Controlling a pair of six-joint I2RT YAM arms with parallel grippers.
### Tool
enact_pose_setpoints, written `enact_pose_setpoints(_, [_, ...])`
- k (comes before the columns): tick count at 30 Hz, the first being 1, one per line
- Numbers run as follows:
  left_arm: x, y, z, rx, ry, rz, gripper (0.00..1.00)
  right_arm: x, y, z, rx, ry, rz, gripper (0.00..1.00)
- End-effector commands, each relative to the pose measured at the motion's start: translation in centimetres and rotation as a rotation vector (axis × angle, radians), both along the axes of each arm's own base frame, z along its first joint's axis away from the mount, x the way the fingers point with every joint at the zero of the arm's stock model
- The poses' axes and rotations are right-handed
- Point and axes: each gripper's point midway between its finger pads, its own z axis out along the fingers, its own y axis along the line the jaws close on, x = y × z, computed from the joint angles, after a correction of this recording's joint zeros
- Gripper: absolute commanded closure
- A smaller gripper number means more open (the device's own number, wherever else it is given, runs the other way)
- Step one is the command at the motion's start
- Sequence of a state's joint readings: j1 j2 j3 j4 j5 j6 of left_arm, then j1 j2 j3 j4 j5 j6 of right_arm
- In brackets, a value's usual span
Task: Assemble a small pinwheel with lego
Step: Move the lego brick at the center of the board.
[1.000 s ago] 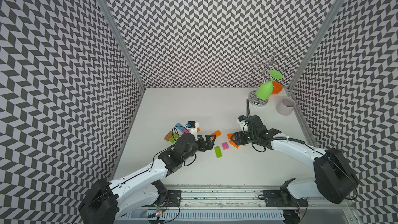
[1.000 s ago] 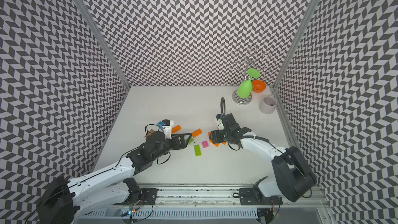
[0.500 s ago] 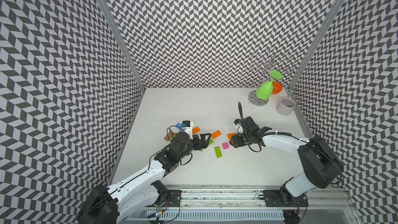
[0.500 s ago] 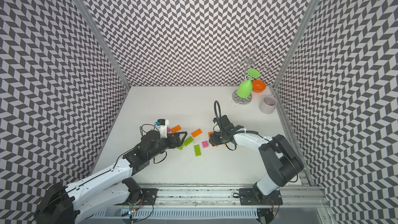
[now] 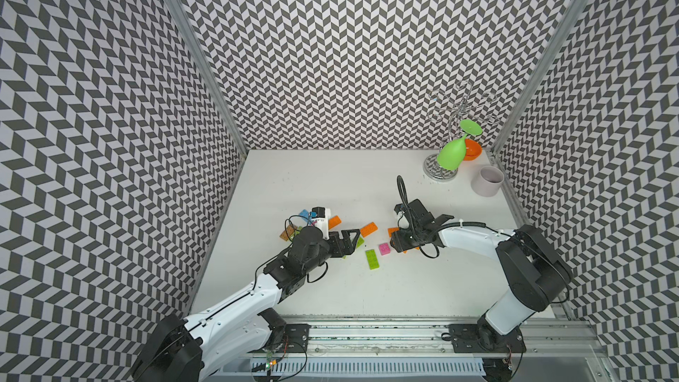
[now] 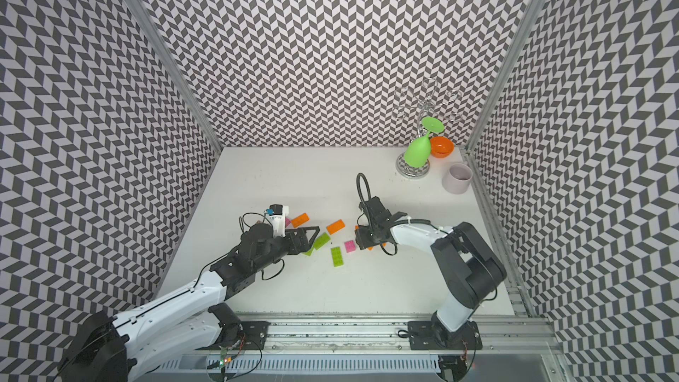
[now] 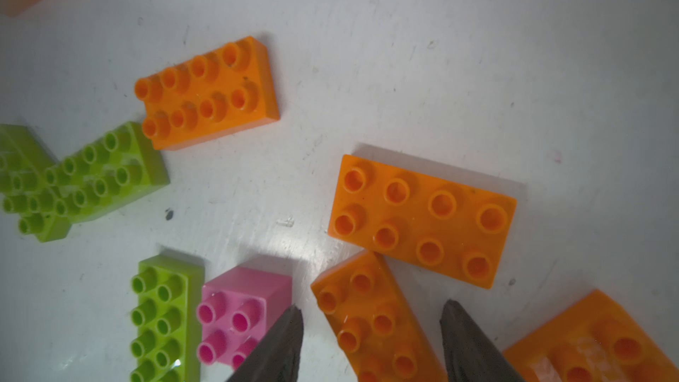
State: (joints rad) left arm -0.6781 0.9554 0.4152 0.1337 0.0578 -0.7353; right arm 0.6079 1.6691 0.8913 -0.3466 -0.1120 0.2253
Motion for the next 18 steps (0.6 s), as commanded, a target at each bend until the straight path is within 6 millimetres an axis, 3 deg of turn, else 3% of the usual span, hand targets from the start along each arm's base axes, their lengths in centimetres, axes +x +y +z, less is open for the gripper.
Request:
enact_pose_setpoints(1, [0.0,0.1,-0.1,-0.011,-0.006,-0.003,0.08,-0.5,-0.1,-1.1,-0.081,0.005,0.021,0.40])
enact_pose_setpoints(12, [-0.2,1.5,-0.3,-0.020,-0.002,0.033,0.10,-3.4,-0.2,-2.7,-0.234,0.039,0.039,0.52])
enact_pose_setpoints(15, [-0.3,1.7,-0.3,-0.016,0.000,0.036,0.11,-4.1,0.5,-2.7,-0.238,0.039,0.069,0.52])
enact_pose_setpoints(16, [-0.3,1.8,-0.4,-0.014,0.000,0.038,0.11,-4.4,0.9,-2.7,-0.213,0.060,0.028,0.60])
enact_pose_setpoints(18, [-0.3,2.1,-0.5,-0.010,0.004,0.047,0.12,-5.1,2.3,-2.6,-0.183,0.074,0.043,0.61])
